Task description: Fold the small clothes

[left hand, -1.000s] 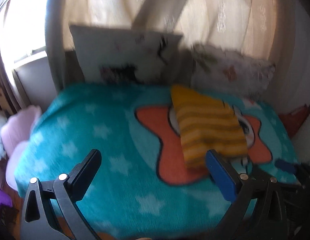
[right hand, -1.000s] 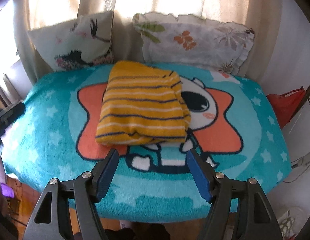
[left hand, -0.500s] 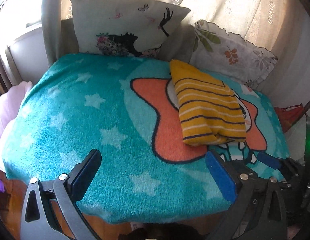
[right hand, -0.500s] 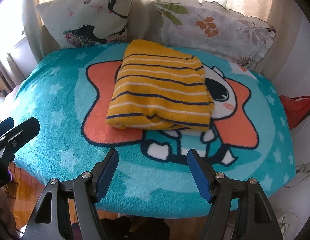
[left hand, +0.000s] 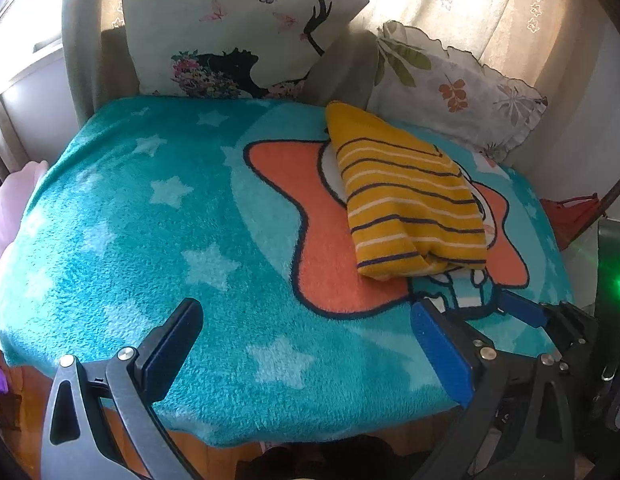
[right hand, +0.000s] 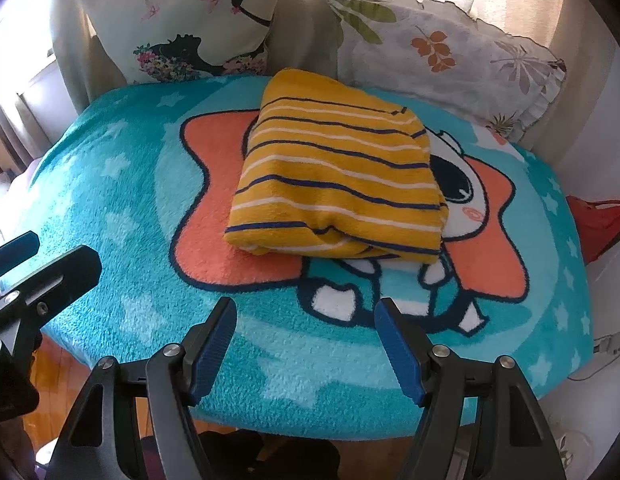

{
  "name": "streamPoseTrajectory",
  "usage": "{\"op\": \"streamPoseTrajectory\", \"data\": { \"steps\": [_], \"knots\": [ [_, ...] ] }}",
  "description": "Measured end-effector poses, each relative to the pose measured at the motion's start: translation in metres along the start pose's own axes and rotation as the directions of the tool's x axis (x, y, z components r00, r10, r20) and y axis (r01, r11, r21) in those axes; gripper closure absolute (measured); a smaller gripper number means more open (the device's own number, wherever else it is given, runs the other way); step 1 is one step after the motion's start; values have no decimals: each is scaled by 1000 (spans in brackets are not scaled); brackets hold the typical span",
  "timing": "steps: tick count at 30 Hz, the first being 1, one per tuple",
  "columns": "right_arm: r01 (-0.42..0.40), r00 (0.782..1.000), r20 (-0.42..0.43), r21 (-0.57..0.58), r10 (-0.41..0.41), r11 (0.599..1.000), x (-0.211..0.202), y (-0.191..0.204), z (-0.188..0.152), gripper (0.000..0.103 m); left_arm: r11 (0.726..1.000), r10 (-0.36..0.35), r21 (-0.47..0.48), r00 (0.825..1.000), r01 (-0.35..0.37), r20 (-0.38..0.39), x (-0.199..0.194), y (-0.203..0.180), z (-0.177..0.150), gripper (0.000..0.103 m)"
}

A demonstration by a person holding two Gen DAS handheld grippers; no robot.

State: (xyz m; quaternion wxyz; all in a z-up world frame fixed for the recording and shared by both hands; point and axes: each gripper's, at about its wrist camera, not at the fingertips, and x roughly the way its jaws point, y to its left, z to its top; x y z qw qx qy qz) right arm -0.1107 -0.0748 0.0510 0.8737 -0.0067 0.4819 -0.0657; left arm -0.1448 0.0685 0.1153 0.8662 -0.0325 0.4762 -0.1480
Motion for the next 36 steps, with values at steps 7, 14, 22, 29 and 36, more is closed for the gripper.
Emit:
{"op": "streamPoseTrajectory", "data": {
  "steps": [7, 14, 22, 29, 36],
  "knots": [
    [-6, 1000, -7, -11, 6, 1000, 7, 2, 6, 27, 1000, 8, -10, 1000, -8, -7, 7, 3, 5, 0],
    [-26, 999, -24, -40, 25, 999, 18, 8, 12, 27, 999, 18, -30, 999, -19, -34, 18, 4, 8, 0],
    [-50, 999, -26, -65, 48, 997, 28, 0, 19, 27, 999, 33, -31, 999, -34, -43, 27, -9, 14, 0],
    [-66, 997, -29, -52, 65, 996, 36, -27, 24, 27, 998, 41, -39, 997, -44, -69, 39, -33, 17, 0],
    [-93, 995, -37, -59, 91, 994, 42, -57, 28, 27, 996, 64, -50, 994, -69, -85, 48, -60, 18, 0]
  ]
}}
